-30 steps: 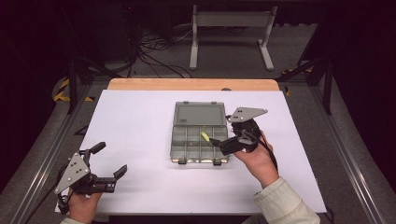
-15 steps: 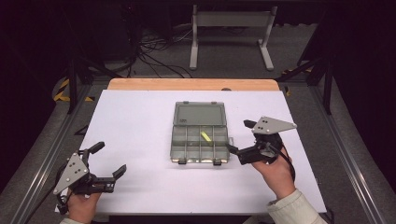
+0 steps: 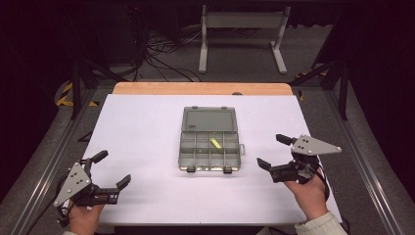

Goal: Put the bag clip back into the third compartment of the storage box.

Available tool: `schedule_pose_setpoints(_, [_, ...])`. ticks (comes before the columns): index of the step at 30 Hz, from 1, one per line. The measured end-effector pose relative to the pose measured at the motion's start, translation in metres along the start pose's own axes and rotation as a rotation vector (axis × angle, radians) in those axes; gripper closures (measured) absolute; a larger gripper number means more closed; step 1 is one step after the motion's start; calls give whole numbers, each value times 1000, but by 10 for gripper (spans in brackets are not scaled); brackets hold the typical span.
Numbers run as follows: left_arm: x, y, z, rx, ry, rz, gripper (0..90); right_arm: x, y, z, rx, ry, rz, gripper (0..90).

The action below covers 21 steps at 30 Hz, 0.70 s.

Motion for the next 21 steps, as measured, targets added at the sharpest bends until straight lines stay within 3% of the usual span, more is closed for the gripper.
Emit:
schedule_pose_setpoints(10, [-9, -5, 2, -18, 11, -13, 0, -10, 1, 32, -1, 35, 14, 18])
schedule_pose_setpoints(13, [-8, -5, 2, -15, 9, -12, 0, -12, 1, 40, -4, 67, 15, 16])
schedule_pose_setpoints(21, [-9, -6, 2, -14, 7, -12, 0, -16, 4, 58, -9, 105, 74, 13])
Point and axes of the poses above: each handheld gripper's, and its own axes: x roughly forward along the jaws, z roughly out of its underside, y roughly to its right, the point moved 8 cm from there along x, roughly forward along the jaws, and after that the axes turned 4 degrees about -x, right-handed, at the moved point
